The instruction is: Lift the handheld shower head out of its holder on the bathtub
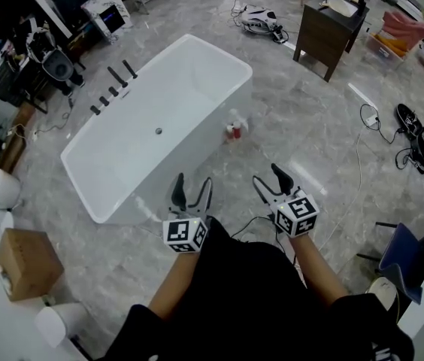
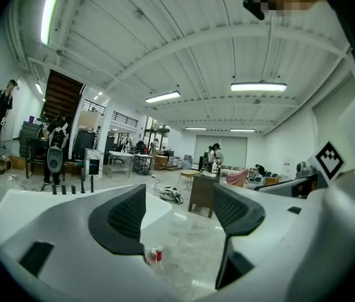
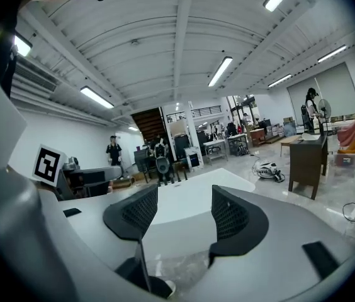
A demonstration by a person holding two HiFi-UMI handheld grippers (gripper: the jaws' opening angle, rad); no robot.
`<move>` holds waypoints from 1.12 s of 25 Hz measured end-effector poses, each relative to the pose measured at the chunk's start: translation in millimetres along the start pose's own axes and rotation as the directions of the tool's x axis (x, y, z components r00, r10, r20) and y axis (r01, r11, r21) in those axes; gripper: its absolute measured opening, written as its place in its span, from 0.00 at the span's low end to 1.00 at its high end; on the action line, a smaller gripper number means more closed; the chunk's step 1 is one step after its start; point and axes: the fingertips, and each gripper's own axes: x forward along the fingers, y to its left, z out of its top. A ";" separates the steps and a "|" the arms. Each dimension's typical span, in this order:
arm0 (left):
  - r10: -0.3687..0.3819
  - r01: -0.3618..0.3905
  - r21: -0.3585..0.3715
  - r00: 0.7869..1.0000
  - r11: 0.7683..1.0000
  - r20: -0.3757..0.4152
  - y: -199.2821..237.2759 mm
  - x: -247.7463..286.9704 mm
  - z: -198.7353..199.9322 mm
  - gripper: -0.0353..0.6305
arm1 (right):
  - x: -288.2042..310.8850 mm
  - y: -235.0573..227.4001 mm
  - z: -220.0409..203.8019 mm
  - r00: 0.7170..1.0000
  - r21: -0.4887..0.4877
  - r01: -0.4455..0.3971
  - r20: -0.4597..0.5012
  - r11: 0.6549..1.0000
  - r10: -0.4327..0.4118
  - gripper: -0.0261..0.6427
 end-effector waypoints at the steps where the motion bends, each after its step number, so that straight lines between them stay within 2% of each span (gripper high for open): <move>1: 0.006 -0.006 0.004 1.000 1.000 -0.007 1.3 1.8 -2.1 0.51 | 2.4 -1.0 -0.5 1.000 -0.002 -0.008 -0.005 1.000 0.008 0.39; 7: -0.015 0.014 -0.005 0.999 1.000 -0.039 6.7 21.8 -14.8 0.51 | 23.6 2.2 1.3 0.999 -0.091 -0.045 -0.034 0.995 0.042 0.39; 12: -0.055 0.054 -0.034 0.997 0.998 -0.046 7.1 57.5 -18.1 0.51 | 46.6 -11.6 2.5 0.997 -0.065 -0.056 -0.056 0.996 0.052 0.39; 22: -0.066 0.059 -0.093 0.995 0.994 -0.070 64.7 186.0 -27.0 0.51 | 146.2 -102.1 18.7 0.996 0.007 0.032 -0.084 0.999 -0.032 0.39; 28: -0.057 0.052 -0.067 0.994 0.996 -0.090 124.8 275.2 -8.7 0.51 | 240.8 -152.9 39.7 0.988 0.028 0.044 -0.148 0.999 -0.039 0.39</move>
